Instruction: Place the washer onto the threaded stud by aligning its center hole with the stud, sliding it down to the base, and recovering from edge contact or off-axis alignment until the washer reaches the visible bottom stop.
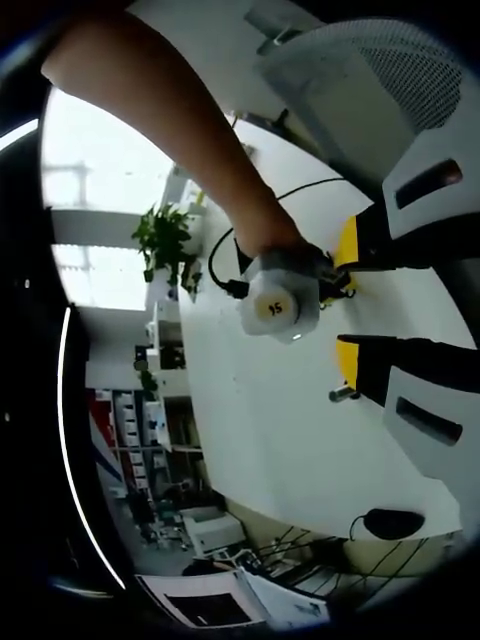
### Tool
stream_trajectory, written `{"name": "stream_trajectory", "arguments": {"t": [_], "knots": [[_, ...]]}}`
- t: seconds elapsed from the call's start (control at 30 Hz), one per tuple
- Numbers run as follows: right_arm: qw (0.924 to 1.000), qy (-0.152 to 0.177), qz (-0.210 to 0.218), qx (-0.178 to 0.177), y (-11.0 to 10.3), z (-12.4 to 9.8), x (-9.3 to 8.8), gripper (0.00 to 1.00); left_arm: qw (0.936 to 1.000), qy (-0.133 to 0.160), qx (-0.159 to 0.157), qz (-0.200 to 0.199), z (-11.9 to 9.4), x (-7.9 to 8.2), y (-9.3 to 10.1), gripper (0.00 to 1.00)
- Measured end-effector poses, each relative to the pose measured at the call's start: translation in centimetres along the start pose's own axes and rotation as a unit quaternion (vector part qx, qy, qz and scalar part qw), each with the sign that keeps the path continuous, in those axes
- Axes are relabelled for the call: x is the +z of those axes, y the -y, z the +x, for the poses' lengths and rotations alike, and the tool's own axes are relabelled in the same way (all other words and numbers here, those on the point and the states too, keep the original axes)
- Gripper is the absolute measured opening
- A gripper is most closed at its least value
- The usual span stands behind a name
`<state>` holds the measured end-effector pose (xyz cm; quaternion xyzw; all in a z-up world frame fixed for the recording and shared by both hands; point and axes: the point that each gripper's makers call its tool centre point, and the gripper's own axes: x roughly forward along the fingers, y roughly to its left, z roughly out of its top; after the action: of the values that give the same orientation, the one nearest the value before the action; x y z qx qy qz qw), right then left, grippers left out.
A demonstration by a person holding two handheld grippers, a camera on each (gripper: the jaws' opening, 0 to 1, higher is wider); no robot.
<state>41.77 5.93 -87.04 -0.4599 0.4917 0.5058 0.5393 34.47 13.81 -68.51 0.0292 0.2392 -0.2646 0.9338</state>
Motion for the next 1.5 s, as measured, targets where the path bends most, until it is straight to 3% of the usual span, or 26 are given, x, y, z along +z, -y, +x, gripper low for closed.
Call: {"name": "stream_trajectory", "arguments": {"t": [0.4, 0.53, 0.63, 0.77, 1.07, 1.2, 1.3, 1.37, 1.5], "knots": [[0.9999, 0.003, 0.009, -0.005, 0.0, -0.1, 0.0, 0.14, 1.0, 0.001, 0.0, -0.001, 0.0, 0.0, 0.0, 0.22], [0.9976, -0.032, -0.057, -0.022, -0.4, -0.1, 0.2, 0.13, 1.0, 0.0, 0.001, -0.001, 0.0, 0.0, 0.0, 0.22], [0.9991, -0.035, -0.022, -0.012, -0.2, -0.1, 0.2, 0.13, 1.0, -0.001, 0.001, 0.0, 0.0, 0.0, 0.0, 0.22], [0.9994, -0.028, -0.019, -0.012, -0.2, -0.1, 0.1, 0.13, 1.0, -0.002, 0.001, 0.0, 0.0, 0.0, 0.0, 0.22], [0.9995, 0.023, 0.009, -0.017, 0.1, -0.1, -0.2, 0.13, 1.0, -0.003, 0.0, 0.0, 0.1, 0.0, 0.0, 0.22], [0.9994, 0.019, 0.023, -0.016, 0.0, -0.4, -1.4, 0.12, 1.0, -0.005, 0.0, 0.001, 0.0, -0.1, 0.0, 0.22], [0.9971, 0.036, 0.065, -0.015, 0.3, -1.0, -2.0, 0.12, 1.0, -0.003, 0.002, 0.0, 0.0, -0.1, -0.1, 0.22], [0.9968, 0.038, 0.069, -0.016, 0.6, -1.4, -2.2, 0.12, 1.0, -0.003, 0.003, -0.001, 0.0, -0.1, -0.2, 0.22], [0.9951, 0.038, 0.089, -0.023, 1.9, -2.6, -3.6, 0.13, 1.0, -0.004, 0.003, 0.001, 0.0, -0.1, -0.1, 0.22]]}}
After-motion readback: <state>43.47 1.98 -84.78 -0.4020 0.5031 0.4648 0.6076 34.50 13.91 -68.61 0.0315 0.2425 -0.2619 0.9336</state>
